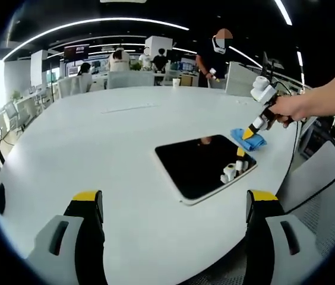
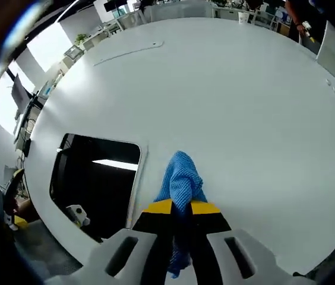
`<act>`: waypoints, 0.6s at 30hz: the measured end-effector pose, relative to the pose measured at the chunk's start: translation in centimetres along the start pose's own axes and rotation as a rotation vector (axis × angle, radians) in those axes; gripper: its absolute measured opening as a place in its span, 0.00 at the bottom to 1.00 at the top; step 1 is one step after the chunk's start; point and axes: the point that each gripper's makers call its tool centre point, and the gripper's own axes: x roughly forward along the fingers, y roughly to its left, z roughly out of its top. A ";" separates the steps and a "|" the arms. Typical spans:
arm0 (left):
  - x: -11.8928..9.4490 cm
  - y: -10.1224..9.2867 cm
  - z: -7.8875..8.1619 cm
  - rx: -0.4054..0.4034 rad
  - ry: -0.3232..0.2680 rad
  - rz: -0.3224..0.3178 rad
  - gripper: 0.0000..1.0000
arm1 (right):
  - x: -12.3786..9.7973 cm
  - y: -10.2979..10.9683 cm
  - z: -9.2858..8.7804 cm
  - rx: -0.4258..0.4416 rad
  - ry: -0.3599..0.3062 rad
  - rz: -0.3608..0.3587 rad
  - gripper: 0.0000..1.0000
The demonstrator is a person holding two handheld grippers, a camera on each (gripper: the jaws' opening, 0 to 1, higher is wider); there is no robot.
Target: Wipe the mirror surface with the cleaning cloth until all visible marks leave the cleaned area.
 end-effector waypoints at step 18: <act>0.0 0.0 0.1 -0.005 -0.007 0.003 0.99 | -0.8 0.3 0.3 -0.111 -0.043 0.036 0.03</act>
